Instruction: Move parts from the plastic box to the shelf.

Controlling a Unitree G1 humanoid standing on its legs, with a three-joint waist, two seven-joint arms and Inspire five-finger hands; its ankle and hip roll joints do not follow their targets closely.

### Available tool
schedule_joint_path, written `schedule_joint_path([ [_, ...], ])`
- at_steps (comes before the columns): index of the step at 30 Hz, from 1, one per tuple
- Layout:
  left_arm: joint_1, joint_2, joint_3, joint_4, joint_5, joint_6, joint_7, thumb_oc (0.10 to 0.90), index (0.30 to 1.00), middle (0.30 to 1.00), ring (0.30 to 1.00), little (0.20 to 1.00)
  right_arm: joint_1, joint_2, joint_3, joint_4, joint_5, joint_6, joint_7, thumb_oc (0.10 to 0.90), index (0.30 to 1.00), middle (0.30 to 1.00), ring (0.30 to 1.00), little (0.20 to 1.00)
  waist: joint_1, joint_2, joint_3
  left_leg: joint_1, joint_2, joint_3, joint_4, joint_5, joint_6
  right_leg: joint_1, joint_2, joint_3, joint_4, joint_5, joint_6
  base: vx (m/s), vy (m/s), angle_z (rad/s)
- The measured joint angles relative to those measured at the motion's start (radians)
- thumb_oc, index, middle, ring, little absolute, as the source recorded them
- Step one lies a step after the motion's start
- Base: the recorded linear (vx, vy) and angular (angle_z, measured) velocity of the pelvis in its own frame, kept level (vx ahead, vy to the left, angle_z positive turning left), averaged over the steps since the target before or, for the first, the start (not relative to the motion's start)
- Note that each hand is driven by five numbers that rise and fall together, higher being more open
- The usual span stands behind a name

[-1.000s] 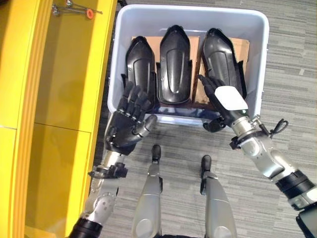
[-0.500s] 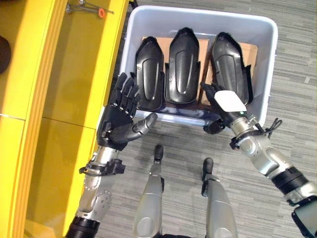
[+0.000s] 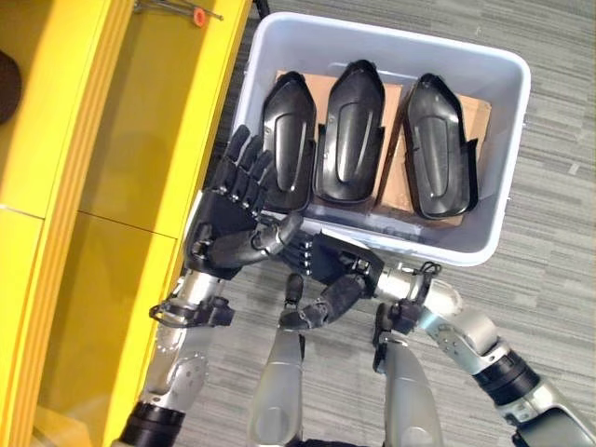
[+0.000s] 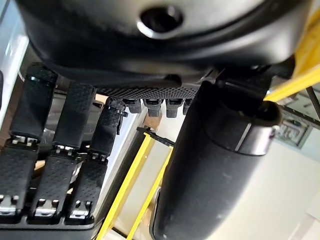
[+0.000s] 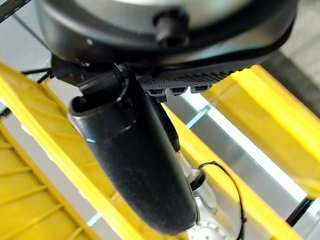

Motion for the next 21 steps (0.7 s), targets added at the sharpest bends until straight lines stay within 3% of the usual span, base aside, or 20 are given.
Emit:
schedule_joint_path([
  [5, 0.012, 0.009, 0.001, -0.001, -0.016, -0.005, -0.029, 0.900, 1.000, 1.000, 1.000, 1.000, -0.007, -0.012, -0.020, -0.001, -0.001, -0.013, -0.027, 0.900, 1.000, 1.000, 1.000, 1.000, 0.002, 0.000, 0.000, -0.007, -0.012, 0.001, 0.000, -0.001, -0.001, -0.005, -0.011, 0.006, -0.001, 0.003, 0.005, 0.00, 0.002, 0.03],
  [9, 0.003, 0.009, -0.003, -0.001, -0.016, 0.000, -0.054, 0.900, 1.000, 1.000, 1.000, 1.000, -0.022, -0.026, -0.090, 0.032, 0.007, -0.068, -0.063, 0.900, 1.000, 1.000, 1.000, 1.000, 0.000, 0.000, 0.000, -0.008, -0.016, 0.003, -0.001, 0.002, 0.005, -0.003, -0.014, 0.010, -0.009, 0.006, 0.006, 0.00, 0.000, 0.00],
  [13, 0.017, 0.008, -0.004, 0.009, -0.018, 0.031, -0.082, 0.900, 1.000, 1.000, 1.000, 1.000, -0.024, -0.014, -0.201, 0.027, 0.228, -0.118, -0.073, 0.900, 1.000, 1.000, 1.000, 1.000, -0.006, 0.000, 0.000, -0.001, -0.016, 0.007, 0.000, 0.003, 0.002, 0.014, -0.014, 0.010, -0.027, 0.015, 0.012, 0.00, 0.000, 0.00],
  [18, 0.042, 0.008, -0.008, 0.021, -0.076, 0.056, -0.096, 0.900, 1.000, 1.000, 1.000, 1.000, -0.051, 0.054, -0.306, 0.002, 0.438, -0.232, -0.095, 0.900, 1.000, 1.000, 1.000, 1.000, -0.008, 0.001, -0.001, 0.034, -0.018, 0.029, 0.000, -0.006, 0.009, 0.047, -0.016, 0.024, -0.042, 0.016, 0.015, 0.00, 0.034, -0.06],
  [21, 0.059, 0.005, -0.006, 0.024, -0.092, 0.057, -0.112, 0.900, 1.000, 1.000, 1.000, 1.000, -0.043, 0.093, -0.383, -0.016, 0.478, -0.293, -0.165, 0.900, 1.000, 1.000, 1.000, 1.000, -0.022, 0.003, 0.000, 0.034, -0.020, 0.036, 0.000, -0.012, 0.017, 0.044, -0.020, 0.028, -0.049, 0.017, 0.017, 0.00, 0.087, -0.04],
])
